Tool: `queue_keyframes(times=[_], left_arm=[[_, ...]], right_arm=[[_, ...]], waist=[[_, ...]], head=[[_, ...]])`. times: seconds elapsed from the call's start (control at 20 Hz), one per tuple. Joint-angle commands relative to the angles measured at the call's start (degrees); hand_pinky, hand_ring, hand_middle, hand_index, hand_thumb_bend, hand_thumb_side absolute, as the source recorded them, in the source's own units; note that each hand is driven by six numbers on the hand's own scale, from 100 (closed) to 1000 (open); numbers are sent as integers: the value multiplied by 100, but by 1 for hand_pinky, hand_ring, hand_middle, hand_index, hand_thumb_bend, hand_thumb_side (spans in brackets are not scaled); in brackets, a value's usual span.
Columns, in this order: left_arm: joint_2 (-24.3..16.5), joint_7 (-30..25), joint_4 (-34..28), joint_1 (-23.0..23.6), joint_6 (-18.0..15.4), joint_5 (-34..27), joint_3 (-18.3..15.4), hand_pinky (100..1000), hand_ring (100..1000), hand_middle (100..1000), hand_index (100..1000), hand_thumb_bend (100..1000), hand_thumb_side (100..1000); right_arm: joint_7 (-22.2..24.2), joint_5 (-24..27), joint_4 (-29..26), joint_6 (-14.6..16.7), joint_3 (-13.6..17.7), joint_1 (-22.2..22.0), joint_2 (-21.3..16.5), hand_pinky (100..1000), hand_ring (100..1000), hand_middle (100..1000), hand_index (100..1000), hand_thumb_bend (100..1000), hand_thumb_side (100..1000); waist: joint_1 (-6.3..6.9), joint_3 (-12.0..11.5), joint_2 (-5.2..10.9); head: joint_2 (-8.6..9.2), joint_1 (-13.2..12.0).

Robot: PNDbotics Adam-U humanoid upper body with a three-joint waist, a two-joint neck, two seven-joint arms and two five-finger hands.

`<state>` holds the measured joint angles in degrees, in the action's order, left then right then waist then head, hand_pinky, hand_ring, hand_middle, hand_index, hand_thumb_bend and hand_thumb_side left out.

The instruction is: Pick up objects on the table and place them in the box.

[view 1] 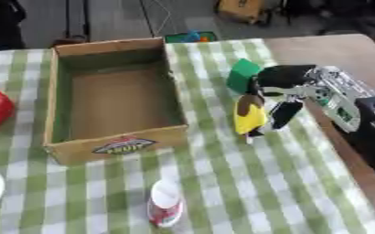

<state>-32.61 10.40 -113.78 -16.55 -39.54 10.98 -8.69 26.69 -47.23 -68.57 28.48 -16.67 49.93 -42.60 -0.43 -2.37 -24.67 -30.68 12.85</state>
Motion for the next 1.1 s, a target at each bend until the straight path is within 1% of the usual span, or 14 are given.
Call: queue_keyframes(times=[0.05, 0.15, 0.35, 0.6, 0.85, 0.9, 0.95, 1.0, 1.1], left_arm=[[-132, 13, -81, -20, 6, 3, -66, 745, 896, 815, 909, 100, 921], [-133, 10, -81, -22, 13, 2, -65, 746, 895, 815, 909, 100, 920], [-137, 11, -81, -21, 25, 0, -67, 747, 895, 815, 909, 100, 921], [-135, 22, -81, -19, 35, -4, -72, 749, 895, 816, 908, 100, 920], [-137, 22, -81, -18, 43, -4, -69, 749, 895, 816, 908, 100, 919], [-141, 21, -81, -19, 44, -8, -65, 750, 894, 816, 908, 100, 918], [-144, 20, -81, -19, 46, -13, -63, 750, 894, 816, 908, 100, 938], [-148, 18, -81, -19, 47, -17, -62, 751, 894, 816, 908, 100, 918], [-155, 12, -81, -18, 51, -28, -55, 752, 894, 816, 908, 100, 918]], right_arm=[[16, 141, -142, -4, 46, 123, -205, 643, 637, 378, 569, 562, 587], [47, 258, -168, -27, 49, 133, -214, 638, 635, 372, 559, 540, 603], [150, 483, -218, -93, 54, 147, -225, 636, 629, 368, 551, 525, 606], [202, 719, -306, -190, 98, 194, -203, 628, 616, 359, 541, 533, 609], [215, 827, -403, -254, 119, 248, -183, 626, 612, 356, 538, 526, 618], [201, 851, -440, -257, 124, 314, -165, 625, 606, 354, 535, 528, 638], [191, 871, -466, -262, 123, 361, -153, 626, 605, 353, 534, 454, 771], [181, 885, -486, -267, 120, 409, -143, 626, 605, 353, 534, 527, 644], [169, 913, -518, -267, 101, 544, -105, 626, 601, 350, 531, 526, 661]], waist=[[0, 9, 134], [-5, 16, 136], [-7, 14, 141], [1, 10, 149], [1, 10, 158], [-8, 3, 172], [-12, 0, 178], [-19, -5, 187], [-37, -23, 209]], head=[[-5, 23], [-1, 24], [7, 24], [46, 26], [65, 25], [70, 27], [75, 25], [73, 25], [64, 36]])
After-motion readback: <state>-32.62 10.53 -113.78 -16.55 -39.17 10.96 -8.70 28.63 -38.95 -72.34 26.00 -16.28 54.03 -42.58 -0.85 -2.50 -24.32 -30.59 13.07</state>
